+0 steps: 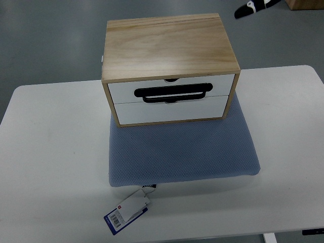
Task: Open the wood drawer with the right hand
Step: 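Move the right hand over the cabinet toward the upper drawer's black handle, then hook the right hand's fingers around the black handle of the upper drawer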
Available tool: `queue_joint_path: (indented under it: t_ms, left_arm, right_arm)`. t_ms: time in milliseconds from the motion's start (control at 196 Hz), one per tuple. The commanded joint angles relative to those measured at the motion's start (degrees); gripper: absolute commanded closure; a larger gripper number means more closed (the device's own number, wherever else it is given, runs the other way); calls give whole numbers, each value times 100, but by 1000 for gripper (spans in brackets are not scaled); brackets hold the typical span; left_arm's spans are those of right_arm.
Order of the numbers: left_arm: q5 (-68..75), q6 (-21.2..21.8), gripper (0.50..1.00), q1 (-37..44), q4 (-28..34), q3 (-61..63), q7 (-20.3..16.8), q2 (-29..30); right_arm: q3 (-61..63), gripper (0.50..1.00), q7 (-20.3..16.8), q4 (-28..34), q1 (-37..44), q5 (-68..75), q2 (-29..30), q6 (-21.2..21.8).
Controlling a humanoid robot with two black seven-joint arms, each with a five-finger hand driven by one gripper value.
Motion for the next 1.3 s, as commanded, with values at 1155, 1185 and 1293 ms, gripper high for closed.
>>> queue_joint_path:
  t_ms: [1155,1185,1293]
  left_arm:
    - [0,-2,500,-1,1,-1,-1,0]
    - [0,-2,500,-1,1,-1,-1,0]
    - [0,-2,500,-1,1,8,-1,0]
  right_arm:
    - [-2242,572,-454,201,429,-217,3086,-1516]
    - [-2242,572,-454,201,429,-217,3086,-1516]
    - [-2242,572,-515,183,306,-156,3104,-1692]
